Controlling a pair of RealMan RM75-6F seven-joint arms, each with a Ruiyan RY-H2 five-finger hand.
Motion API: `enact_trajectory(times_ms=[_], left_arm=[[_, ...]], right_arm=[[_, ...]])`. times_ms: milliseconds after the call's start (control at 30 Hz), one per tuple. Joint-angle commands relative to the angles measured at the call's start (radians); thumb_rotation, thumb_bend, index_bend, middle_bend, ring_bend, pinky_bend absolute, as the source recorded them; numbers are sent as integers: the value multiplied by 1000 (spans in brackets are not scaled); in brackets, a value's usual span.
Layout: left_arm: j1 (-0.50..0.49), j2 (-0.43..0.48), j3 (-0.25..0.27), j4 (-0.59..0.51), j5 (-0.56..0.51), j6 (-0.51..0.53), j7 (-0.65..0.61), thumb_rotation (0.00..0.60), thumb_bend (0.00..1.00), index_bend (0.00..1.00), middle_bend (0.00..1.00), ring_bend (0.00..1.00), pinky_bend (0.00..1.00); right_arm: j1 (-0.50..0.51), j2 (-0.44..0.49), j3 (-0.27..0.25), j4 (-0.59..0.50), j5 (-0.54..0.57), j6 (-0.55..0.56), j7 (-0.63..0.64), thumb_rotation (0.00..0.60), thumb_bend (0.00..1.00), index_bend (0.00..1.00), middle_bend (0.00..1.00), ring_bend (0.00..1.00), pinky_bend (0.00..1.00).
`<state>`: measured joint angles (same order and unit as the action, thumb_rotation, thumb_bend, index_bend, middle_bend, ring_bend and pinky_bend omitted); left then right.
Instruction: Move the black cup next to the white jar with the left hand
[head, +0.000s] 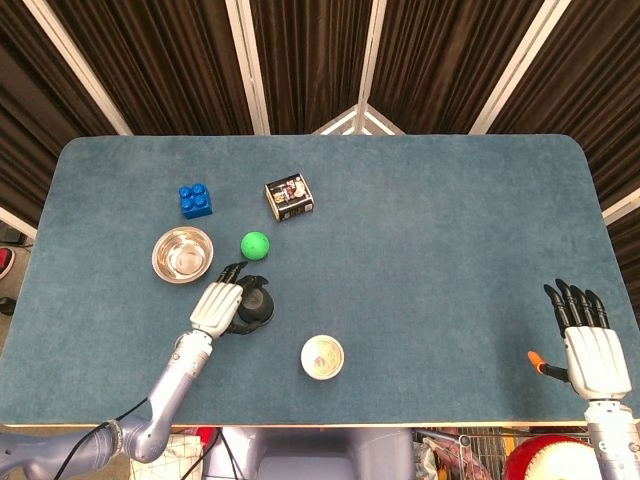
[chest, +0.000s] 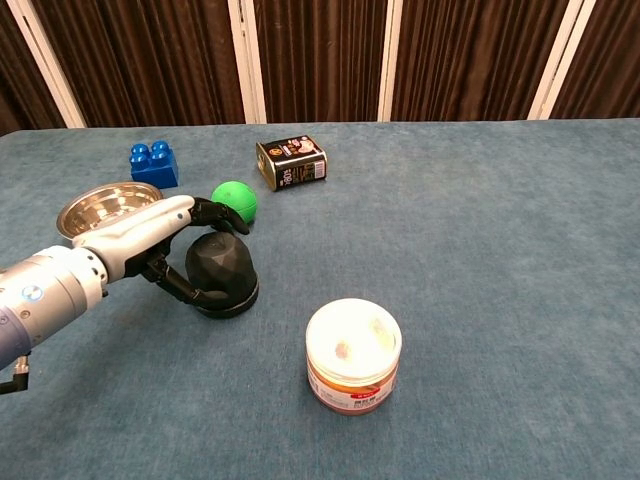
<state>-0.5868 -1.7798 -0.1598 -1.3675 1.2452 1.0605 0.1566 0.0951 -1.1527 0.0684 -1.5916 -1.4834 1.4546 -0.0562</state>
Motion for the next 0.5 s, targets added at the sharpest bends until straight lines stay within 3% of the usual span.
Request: enact_trajectory(times_ms=[33,500], left_arm=[[0,0,-2,-3,-3,0,-2,600,389,273,312,0,0],[-3,35,-5,-137,46,23,-36,600,401,285,318,0,0]], right_arm=[[0,-1,0,-2,1,-1,-3,600,185,32,3,16,0],[1,-1,2,0,3,0,-1,600,185,32,3,16,0]])
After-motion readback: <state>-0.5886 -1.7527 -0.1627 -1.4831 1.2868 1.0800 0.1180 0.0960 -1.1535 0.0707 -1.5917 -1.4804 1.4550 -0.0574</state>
